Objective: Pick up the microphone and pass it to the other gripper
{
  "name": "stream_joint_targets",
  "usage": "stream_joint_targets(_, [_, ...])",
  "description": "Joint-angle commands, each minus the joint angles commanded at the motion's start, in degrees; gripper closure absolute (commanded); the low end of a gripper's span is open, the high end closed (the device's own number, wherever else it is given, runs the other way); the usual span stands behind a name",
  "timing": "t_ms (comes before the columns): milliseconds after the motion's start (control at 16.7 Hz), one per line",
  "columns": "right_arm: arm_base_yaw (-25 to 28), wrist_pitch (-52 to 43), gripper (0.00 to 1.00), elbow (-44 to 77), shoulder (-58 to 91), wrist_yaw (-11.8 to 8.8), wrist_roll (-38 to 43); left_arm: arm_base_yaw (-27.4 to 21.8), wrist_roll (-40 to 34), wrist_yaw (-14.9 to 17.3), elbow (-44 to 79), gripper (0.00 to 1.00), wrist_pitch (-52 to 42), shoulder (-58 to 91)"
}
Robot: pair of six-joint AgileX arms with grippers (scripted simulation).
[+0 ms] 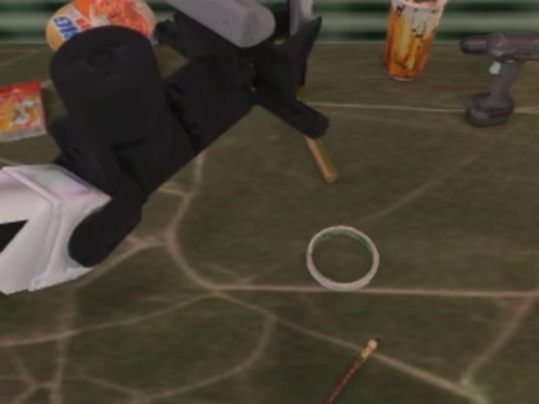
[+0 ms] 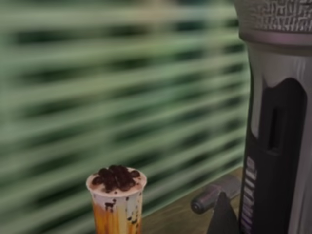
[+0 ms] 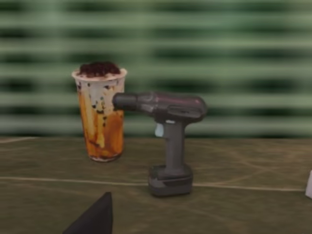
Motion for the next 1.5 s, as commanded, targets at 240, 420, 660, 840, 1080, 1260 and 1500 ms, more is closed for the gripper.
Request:
stream_joint_targets(240, [7.1,3.0,0.0,6.9,8.7,2.7,0.1,0.0,0.0,0.0,0.0,1.0,0.0,0.0])
stream_joint_targets(420, [15.6,6.4,0.0,14.9,21.3,5.8,0.1,0.0,0.0,0.0,0.0,1.0,0.0,0.0])
stream_joint_targets(660, [28.0,11.1,0.0,26.3,40.1,10.4,0.2,0.0,0.0,0.0,0.0,1.0,0.0,0.0])
stream_joint_targets(840, [36.5,14.4,0.0,34.1,51.7,13.4,0.2,0.0,0.0,0.0,0.0,1.0,0.0,0.0])
stream_joint_targets(1080, [44.8,18.0,0.0,42.2,63.3,16.4,0.3,0.0,0.0,0.0,0.0,1.0,0.0,0.0])
stream_joint_targets(1260, [47.6,19.3,0.0,45.0,67.0,17.4,0.3,0.0,0.0,0.0,0.0,1.0,0.0,0.0])
stream_joint_targets(1500, [47.5,19.2,0.0,44.9,66.8,17.3,0.3,0.0,0.0,0.0,0.0,1.0,0.0,0.0])
